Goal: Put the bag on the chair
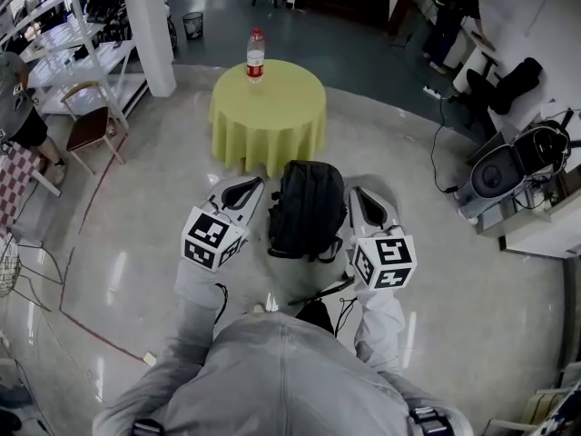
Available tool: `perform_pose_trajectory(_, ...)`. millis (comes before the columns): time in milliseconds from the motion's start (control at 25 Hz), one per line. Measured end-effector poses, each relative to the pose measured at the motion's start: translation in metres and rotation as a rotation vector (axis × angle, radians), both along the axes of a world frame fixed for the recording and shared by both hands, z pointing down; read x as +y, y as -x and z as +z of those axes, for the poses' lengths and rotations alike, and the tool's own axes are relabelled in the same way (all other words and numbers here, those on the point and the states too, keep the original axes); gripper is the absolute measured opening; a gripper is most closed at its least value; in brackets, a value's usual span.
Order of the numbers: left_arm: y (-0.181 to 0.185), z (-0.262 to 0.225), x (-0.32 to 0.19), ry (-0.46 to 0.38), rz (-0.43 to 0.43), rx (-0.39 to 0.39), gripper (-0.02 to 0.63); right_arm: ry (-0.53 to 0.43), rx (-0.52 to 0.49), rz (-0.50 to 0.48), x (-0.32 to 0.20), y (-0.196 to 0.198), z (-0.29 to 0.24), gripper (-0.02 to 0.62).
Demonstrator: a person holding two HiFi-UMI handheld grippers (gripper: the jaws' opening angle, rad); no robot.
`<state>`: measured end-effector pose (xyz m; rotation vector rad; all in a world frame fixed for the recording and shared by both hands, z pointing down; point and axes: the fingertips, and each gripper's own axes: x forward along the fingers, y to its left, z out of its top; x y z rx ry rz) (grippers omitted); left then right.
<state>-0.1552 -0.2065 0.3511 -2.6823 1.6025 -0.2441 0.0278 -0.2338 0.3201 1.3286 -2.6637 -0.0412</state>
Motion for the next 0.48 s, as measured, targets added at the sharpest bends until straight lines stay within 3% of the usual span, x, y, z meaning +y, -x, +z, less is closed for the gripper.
perform_pose_trajectory(480, -0.010, -0.010, 0.013, -0.027, 0.026, -0.033, 0.011, 0.012, 0.045, -0.063, 0.016, 0.023, 0.010, 0.011)
